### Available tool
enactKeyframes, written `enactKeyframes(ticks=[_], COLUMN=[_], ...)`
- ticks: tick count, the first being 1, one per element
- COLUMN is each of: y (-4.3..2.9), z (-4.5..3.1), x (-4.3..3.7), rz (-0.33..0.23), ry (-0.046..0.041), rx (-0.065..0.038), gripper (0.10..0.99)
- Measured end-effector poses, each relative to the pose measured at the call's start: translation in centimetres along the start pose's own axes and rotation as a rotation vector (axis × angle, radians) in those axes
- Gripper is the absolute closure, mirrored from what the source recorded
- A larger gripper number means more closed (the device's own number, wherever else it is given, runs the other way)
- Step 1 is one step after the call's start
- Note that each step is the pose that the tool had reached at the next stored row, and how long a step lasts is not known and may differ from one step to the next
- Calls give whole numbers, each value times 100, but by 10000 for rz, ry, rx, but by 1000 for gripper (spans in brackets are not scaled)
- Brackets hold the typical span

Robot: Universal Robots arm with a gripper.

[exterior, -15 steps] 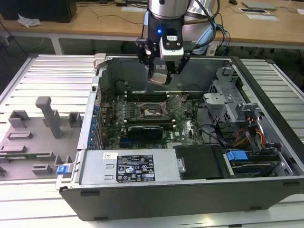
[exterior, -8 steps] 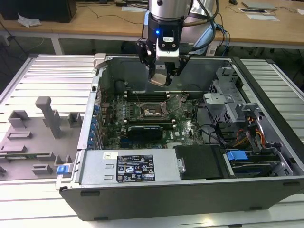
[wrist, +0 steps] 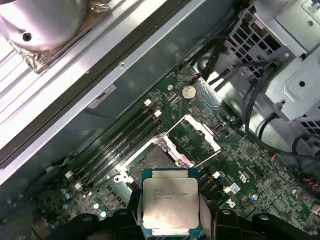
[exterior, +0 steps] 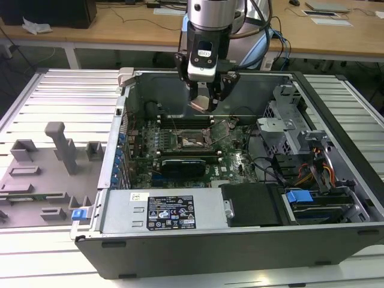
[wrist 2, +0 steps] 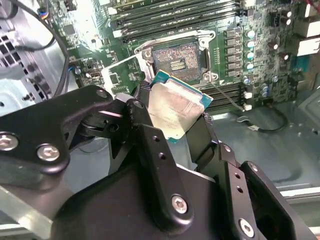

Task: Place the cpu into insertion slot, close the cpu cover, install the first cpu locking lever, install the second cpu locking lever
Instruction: 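Place the cpu into insertion slot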

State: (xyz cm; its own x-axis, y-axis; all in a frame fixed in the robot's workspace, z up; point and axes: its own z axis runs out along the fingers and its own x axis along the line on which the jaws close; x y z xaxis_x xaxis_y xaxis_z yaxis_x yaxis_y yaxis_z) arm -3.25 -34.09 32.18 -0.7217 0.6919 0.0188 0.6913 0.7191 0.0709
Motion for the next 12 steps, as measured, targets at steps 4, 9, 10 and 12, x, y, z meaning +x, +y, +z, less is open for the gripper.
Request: enactKeyframes(ticks=[4,9,10,12], y=[-1,-2,-2,-3], z=[11,27,29,36], x=[0,-1,-1,-1], rz=[577,1337,1447,1802], ry=[-41,-95,-102,-127], rx=[-11,-25,-28,-35], gripper=[545,545,545,545])
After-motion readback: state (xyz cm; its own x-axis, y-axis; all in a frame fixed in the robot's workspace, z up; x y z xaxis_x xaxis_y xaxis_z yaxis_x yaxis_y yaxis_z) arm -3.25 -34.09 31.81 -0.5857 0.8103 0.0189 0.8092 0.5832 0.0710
